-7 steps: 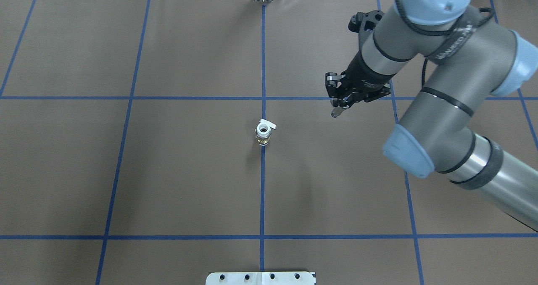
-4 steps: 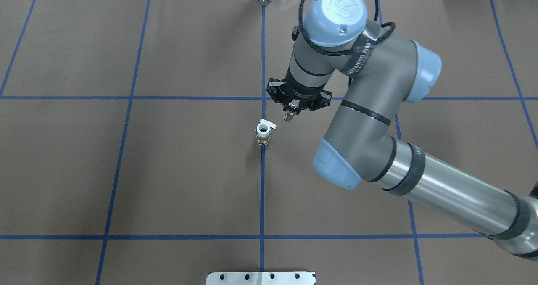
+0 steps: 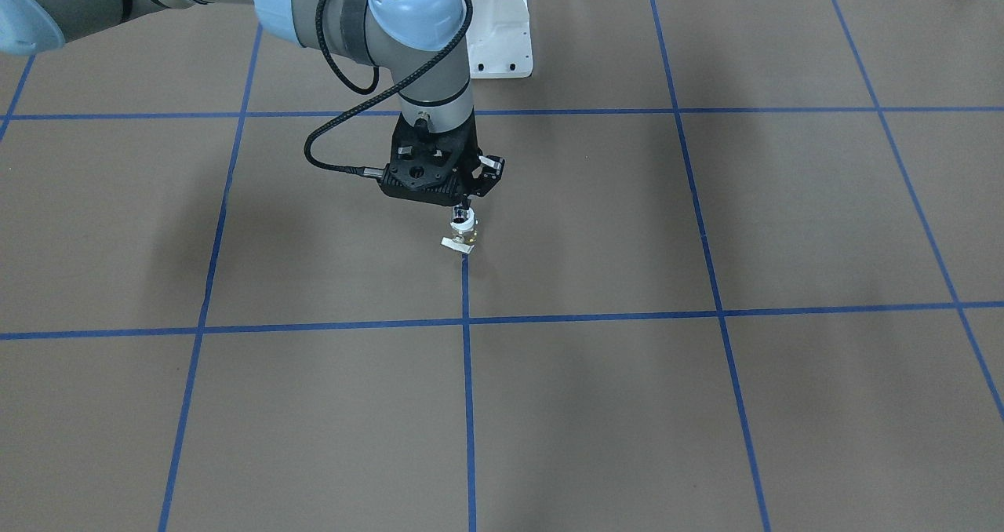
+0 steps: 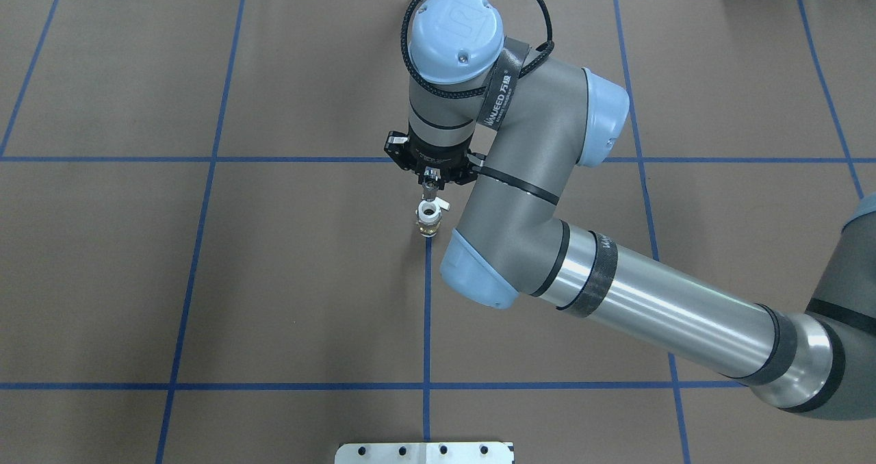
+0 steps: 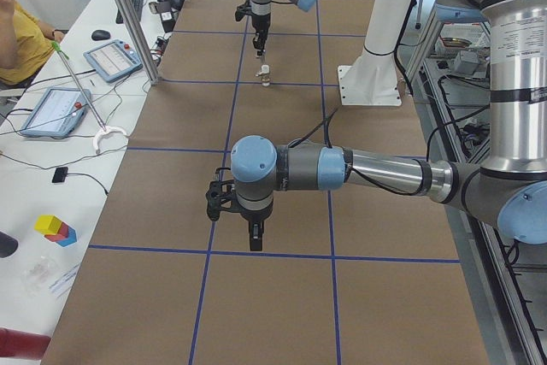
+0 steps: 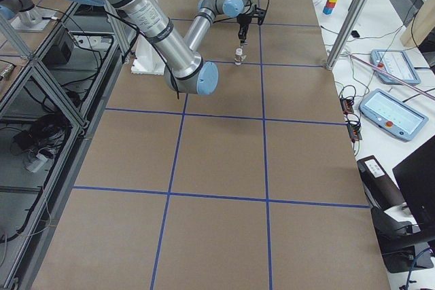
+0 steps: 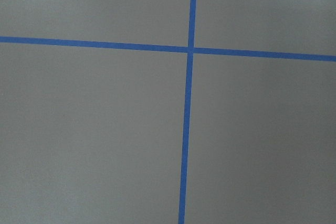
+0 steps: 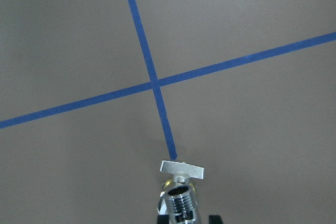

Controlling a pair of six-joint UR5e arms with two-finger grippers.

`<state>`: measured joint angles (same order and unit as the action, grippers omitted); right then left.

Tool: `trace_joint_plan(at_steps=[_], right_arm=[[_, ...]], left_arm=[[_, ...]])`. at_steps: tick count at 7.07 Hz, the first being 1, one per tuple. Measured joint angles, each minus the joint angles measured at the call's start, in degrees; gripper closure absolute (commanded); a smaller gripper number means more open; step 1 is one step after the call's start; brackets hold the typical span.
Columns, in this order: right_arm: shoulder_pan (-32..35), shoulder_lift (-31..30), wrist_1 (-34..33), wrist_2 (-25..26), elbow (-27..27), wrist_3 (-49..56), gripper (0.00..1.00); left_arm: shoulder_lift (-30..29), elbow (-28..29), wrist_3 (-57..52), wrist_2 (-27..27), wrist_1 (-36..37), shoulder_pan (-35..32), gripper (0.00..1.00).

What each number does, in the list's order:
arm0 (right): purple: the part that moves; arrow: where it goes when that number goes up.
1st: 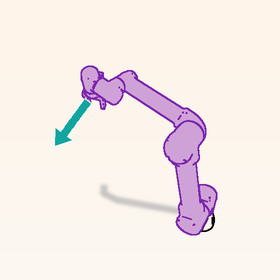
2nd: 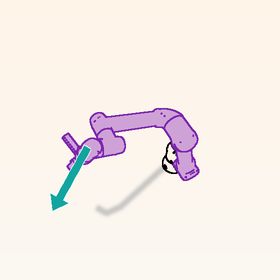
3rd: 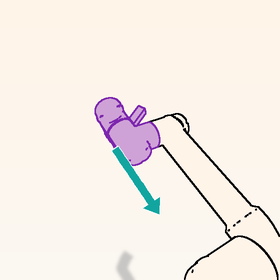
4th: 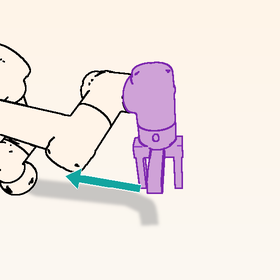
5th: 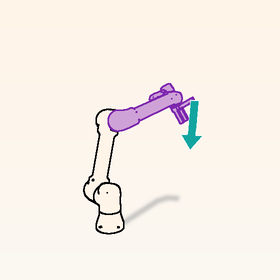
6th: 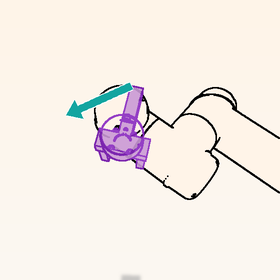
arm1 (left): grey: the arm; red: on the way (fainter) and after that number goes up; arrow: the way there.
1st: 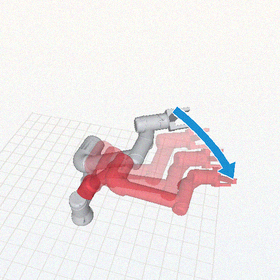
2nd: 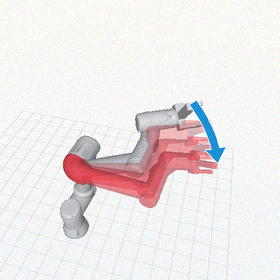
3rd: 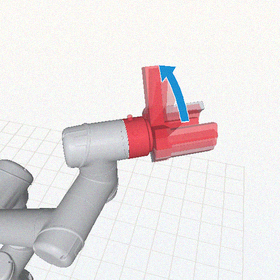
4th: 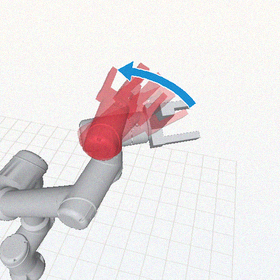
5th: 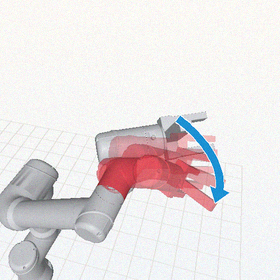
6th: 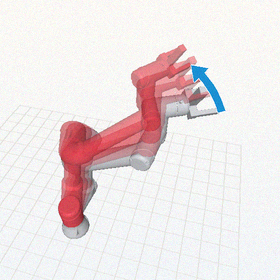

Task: Assemble PPR valve and pipe with both arms
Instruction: 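Lower the chrome fitting onto the top of the valve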

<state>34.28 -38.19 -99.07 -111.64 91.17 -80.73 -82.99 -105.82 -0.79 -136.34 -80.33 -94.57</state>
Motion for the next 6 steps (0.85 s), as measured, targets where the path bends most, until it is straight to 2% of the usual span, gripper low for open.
trace_joint_plan(at_steps=[6], right_arm=[[-1.21, 0.08, 0.01, 1.53, -1.06, -0.30, 1.00]], left_arm=[[0.02, -0.07, -0.06, -0.15, 0.00, 0.00, 0.00]])
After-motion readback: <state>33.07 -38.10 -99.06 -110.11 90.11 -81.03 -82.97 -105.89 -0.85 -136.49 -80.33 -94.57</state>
